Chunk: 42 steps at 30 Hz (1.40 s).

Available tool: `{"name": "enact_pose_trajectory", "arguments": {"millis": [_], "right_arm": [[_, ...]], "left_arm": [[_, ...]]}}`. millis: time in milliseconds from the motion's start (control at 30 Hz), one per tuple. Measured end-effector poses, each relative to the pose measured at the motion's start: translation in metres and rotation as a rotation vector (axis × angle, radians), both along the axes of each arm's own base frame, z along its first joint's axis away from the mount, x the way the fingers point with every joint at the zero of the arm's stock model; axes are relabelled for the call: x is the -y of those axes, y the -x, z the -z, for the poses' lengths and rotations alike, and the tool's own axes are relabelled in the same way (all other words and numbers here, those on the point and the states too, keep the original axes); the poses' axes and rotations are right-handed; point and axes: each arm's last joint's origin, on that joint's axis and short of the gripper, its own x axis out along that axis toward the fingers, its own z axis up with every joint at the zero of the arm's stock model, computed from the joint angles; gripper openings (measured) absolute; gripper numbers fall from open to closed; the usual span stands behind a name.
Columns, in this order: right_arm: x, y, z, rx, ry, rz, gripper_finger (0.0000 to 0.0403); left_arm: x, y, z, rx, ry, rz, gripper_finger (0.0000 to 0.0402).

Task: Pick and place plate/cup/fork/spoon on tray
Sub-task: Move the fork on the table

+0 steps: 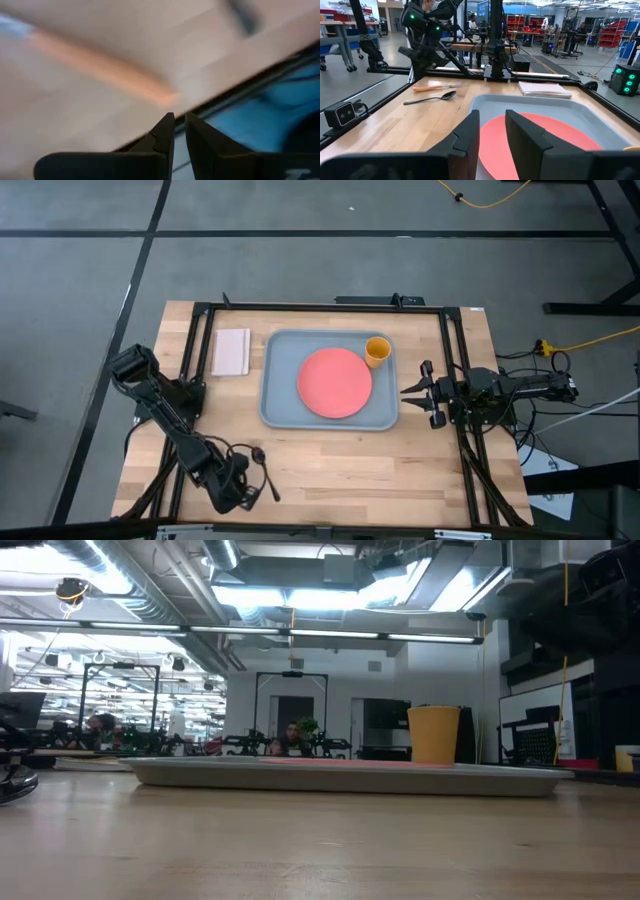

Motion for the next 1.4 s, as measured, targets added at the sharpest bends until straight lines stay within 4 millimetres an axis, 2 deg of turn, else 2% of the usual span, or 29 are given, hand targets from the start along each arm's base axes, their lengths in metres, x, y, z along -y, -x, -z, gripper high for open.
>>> {"name": "enact_pose_trajectory", "arguments": {"millis": [167, 267, 433, 633, 767, 933, 1400], "right_arm": [[0.0, 0.0, 0.0, -0.001, -0.007, 0.0, 0.0099], [0.0, 0.0, 0.0, -0.001, -0.008, 0.0, 0.0099], [0.0, 0.0, 0.0, -0.001, -0.006, 0.0, 0.0099], [0.0, 0.0, 0.0, 0.0, -0.003, 0.002, 0.0099], [0.0, 0.0, 0.0, 0.0, -0.002, 0.003, 0.0099], [0.0, 0.0, 0.0, 0.0, -0.002, 0.002, 0.0099], [0.0, 0.0, 0.0, 0.002, 0.015, 0.001, 0.0099]], "left_arm": [[-0.008, 0.02, 0.007, -0.178, -0.113, 0.151, 0.0039], [-0.013, 0.028, 0.01, -0.243, -0.178, 0.17, 0.0039], [-0.015, 0.03, 0.012, -0.262, -0.214, 0.168, 0.0039], [-0.014, 0.026, 0.028, -0.286, -0.268, 0.215, 0.0039], [-0.016, 0.02, 0.037, -0.306, -0.295, 0.217, 0.0039], [-0.025, 0.009, 0.04, -0.311, -0.292, 0.239, 0.0039], [-0.074, -0.041, 0.04, -0.199, -0.3, 0.265, 0.0039]]}}
